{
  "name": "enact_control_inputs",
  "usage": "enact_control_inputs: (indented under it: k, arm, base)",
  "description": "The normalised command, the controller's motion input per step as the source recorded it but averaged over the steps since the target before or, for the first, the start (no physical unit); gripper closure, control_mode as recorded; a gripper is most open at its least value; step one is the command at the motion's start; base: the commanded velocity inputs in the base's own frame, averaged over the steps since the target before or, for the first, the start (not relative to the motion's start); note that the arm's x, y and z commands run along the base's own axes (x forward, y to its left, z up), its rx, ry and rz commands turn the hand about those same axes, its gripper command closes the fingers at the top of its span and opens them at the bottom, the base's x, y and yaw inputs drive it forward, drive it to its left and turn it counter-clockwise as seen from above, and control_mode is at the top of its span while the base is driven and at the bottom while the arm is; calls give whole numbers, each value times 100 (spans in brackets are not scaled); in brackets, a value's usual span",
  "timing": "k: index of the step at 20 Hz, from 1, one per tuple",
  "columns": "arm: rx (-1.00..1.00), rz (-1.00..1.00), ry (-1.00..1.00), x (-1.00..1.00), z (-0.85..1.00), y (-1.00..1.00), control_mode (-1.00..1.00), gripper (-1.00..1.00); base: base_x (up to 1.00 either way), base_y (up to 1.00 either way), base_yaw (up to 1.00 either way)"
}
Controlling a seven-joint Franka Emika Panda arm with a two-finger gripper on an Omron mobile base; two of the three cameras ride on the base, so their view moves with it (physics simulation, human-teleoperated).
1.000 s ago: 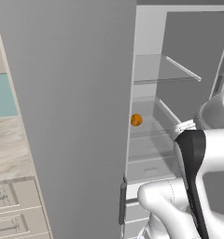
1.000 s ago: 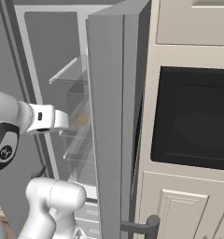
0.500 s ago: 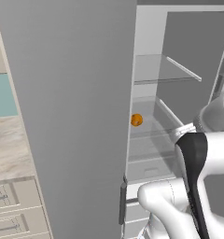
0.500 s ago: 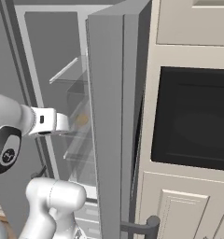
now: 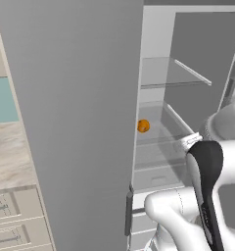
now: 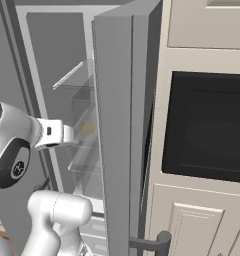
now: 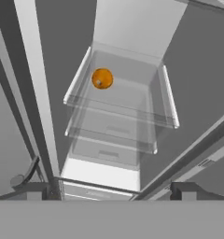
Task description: Retrieve the kiwi and orange from the fridge and place them into the bowl on the dining table.
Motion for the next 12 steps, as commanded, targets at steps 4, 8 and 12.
enact_control_inputs:
  k: [4, 8, 12]
  arm:
    - [21, 1, 3, 26, -11, 3, -100, -100]
    - [23, 0, 5, 41, -15, 4, -100, -100]
    - [12, 1, 4, 50, -27, 14, -100, -100]
  base:
    - [0, 0, 0]
    - [0, 0, 0]
    - [0, 0, 0]
